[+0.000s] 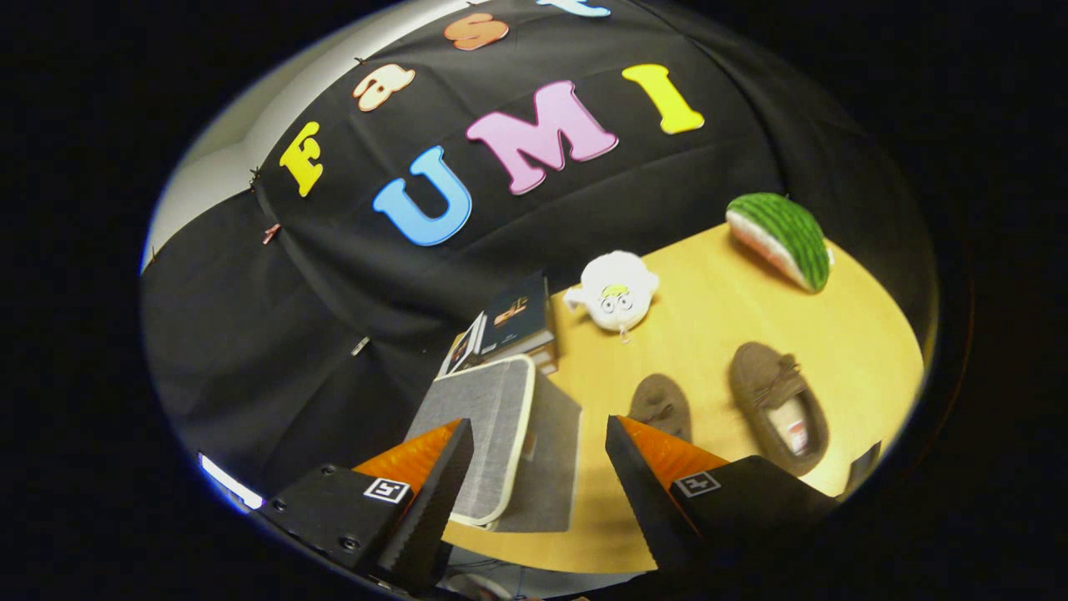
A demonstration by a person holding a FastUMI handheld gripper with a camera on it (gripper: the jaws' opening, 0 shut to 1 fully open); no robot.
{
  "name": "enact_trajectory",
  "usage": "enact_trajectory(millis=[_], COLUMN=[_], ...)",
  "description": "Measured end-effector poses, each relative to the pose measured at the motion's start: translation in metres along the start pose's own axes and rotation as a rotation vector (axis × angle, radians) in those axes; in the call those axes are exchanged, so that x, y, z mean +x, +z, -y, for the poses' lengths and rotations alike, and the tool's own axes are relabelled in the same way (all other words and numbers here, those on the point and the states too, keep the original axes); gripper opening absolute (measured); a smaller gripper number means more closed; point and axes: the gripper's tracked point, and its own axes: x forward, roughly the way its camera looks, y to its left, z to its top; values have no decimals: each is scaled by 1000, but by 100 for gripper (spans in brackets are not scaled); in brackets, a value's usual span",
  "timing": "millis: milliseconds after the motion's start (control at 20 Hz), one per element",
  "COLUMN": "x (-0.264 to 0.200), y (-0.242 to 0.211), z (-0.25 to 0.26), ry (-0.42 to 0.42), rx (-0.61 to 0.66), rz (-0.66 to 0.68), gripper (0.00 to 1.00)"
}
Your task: Open the storage box then place both shoes into the box .Put the left shoe in first, then the right shoe, with the right side of both shoes facing outward in a uniform manner.
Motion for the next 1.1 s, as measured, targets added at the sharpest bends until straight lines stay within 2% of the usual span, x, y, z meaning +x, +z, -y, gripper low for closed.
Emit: enact_trajectory(millis=[250, 400, 600, 700, 800, 850, 900, 1000, 1100], x=[28, 50, 61, 63, 67, 67, 65, 62, 57], y=[-44, -63, -93, -102, -107, -106, -108, -108, -107], z=[-12, -11, -11, -14, -17, -17, -20, -18, -21], ry=[74, 78, 76, 73, 65, 63, 63, 55, 66], rx=[133, 208, 244, 262, 269, 273, 278, 280, 292], rz=[-174, -251, -357, -397, -411, -414, -432, -442, -459], gripper=[98, 97, 96, 80, 77, 57, 48, 46, 27])
